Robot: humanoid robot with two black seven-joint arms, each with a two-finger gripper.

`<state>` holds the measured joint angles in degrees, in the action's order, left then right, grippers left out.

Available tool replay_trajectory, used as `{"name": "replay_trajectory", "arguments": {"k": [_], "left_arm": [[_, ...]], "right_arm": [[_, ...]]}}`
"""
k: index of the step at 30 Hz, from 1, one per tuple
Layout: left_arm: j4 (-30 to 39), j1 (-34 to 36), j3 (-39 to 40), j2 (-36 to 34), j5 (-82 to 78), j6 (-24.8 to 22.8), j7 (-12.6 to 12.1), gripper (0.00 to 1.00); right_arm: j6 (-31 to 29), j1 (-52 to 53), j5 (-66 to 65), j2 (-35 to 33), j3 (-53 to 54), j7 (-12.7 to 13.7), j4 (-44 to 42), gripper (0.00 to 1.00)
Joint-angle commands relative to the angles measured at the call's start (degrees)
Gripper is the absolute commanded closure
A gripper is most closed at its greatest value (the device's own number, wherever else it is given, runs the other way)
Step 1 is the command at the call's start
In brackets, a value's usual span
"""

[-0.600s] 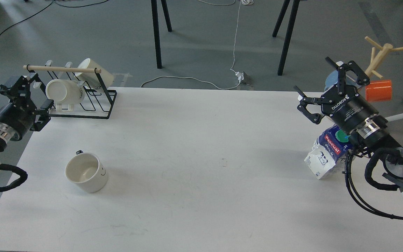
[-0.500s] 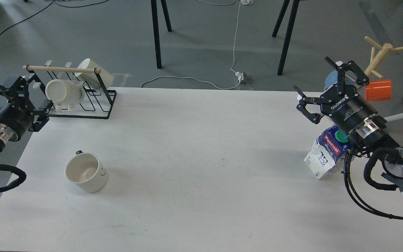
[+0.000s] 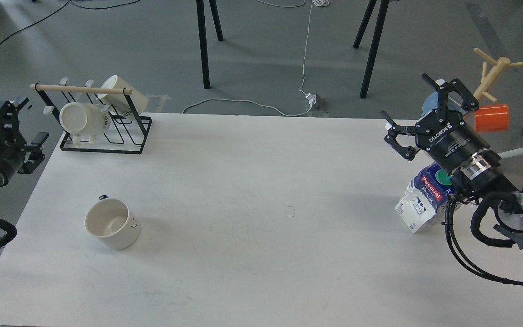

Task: Place cup and milk with both arms
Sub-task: 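Move the left gripper toward the white mug lying on the table, then insert the left gripper into the mug and grasp its rim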

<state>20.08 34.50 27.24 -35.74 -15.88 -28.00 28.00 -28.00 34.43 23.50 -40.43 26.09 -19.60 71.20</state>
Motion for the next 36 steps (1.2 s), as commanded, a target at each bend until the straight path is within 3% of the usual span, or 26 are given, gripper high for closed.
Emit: {"name": "replay_trajectory", "arguments": {"k": [1, 4, 10, 17, 20, 25, 36], "left_arm": [[0.0, 0.5, -0.6, -1.3, -8.6, 0.0, 0.0, 0.01], [0.7, 0.6, -0.4, -6.8, -17.8, 0.0, 0.0, 0.01], [4.3, 1.2, -0.6, -9.3, -36.2, 0.0, 0.0, 0.01], [25.8, -0.4, -0.9, -17.4, -49.8, 0.0, 0.0, 0.02], [31.3, -1.9, -1.0, -19.7, -55.8, 0.0, 0.0, 0.02], [32.7, -3.8, -1.9, -20.9, -68.8, 0.0, 0.0, 0.02], [32.5, -6.9, -2.0, -19.9, -69.4, 0.0, 0.0, 0.02]], "right_arm": [[0.0, 0.0, 0.0, 0.0, 0.2, 0.0, 0.0, 0.02], [0.0, -0.1, 0.0, 0.0, 0.3, 0.0, -0.2, 0.02], [0.0, -0.3, 0.0, 0.0, 0.4, -0.2, -0.4, 0.02], [0.0, -1.2, -0.1, 0.0, 0.4, -0.2, -0.4, 0.02], [0.0, -1.6, -0.1, 0.0, 0.4, -0.2, -0.4, 0.02], [0.0, -2.0, -0.2, 0.0, 0.6, -0.2, -0.5, 0.02], [0.0, -2.6, -0.1, 0.4, 0.7, -0.4, -1.4, 0.02]]}}
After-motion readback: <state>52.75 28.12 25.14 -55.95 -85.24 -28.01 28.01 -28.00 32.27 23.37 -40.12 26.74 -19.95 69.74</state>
